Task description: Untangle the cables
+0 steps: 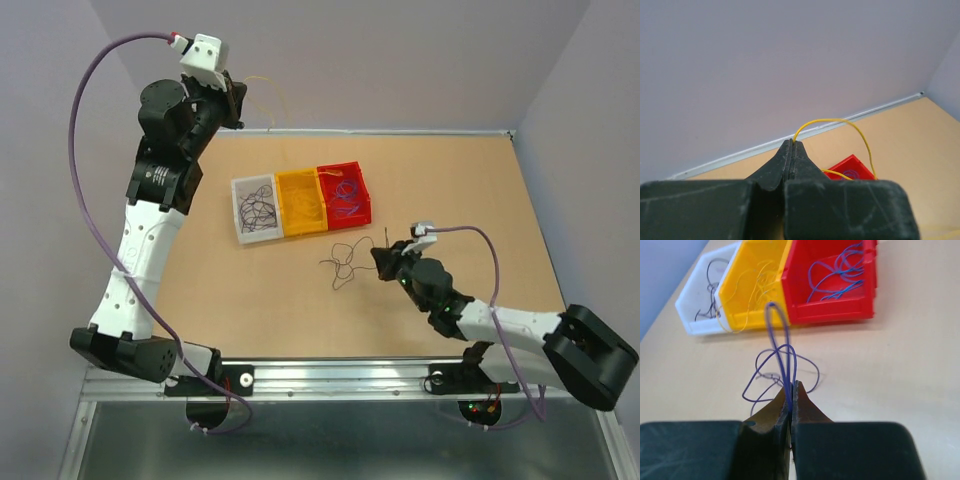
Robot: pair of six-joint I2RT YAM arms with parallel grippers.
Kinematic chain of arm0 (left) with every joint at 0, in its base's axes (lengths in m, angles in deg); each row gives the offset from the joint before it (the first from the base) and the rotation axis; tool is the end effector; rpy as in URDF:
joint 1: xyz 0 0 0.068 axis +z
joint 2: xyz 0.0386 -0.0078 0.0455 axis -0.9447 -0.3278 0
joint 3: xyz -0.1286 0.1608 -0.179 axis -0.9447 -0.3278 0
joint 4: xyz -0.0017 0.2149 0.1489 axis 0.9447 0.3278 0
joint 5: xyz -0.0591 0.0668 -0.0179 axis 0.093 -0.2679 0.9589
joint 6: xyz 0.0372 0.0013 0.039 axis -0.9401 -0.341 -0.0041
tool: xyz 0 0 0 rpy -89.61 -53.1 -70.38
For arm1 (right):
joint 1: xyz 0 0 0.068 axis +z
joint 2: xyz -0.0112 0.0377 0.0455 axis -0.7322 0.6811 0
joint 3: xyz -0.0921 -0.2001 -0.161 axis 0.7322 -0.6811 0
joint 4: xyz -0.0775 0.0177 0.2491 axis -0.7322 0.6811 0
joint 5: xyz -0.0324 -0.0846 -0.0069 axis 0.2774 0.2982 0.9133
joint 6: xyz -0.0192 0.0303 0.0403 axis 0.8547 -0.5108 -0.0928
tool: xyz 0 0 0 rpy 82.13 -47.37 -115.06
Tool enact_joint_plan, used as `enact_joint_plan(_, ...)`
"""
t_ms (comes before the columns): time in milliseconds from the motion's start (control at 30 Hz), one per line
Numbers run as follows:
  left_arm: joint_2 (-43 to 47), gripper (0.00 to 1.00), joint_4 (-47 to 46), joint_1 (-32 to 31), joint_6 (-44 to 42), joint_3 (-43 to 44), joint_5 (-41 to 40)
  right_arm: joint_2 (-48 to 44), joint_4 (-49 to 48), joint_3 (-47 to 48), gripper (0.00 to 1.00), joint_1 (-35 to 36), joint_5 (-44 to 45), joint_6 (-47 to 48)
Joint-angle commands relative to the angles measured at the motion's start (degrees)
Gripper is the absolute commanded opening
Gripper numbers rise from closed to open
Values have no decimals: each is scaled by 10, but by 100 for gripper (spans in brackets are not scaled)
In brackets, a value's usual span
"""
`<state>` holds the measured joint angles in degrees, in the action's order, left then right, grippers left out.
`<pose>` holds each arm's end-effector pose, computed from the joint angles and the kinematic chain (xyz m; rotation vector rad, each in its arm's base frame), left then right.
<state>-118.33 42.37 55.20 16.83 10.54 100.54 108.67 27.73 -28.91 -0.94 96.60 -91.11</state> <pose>0.2528 -0.0781 0.5428 0.3901 1.2912 -0.3104 0.1736 0.1631 0.1888 -0.0619 1.7631 0.6177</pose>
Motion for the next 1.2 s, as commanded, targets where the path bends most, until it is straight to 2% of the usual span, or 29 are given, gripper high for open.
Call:
enact_joint_plan(0,-41,0,-48,40,19,-4,-32,-91,100,-41,0,-4,92,-64)
enact_joint_plan(133,-77,0,-56,70,26,-7,-10,-210,163,-77,1,-8,141,-94)
enact_joint_plan(200,-83,0,-70,70,21,-39,6,-248,172,-86,1,-7,156,-97)
enact_joint_plan(233,-84,0,-83,64,13,-53,44,-276,174,-87,0,-7,154,-91)
enact_joint_plan(300,-93,0,-84,53,1,-82,45,-294,173,-94,1,-7,154,-90)
enact_joint_plan(633,-109,0,-85,27,-12,-113,44,-309,173,-93,1,-8,142,-80)
enact_joint_plan(900,-38,0,-113,20,-14,-144,30,-296,165,-92,0,-8,133,-80)
enact_joint_plan(1167,-7,0,-109,-12,-34,-175,17,-300,162,-94,1,-8,130,-79)
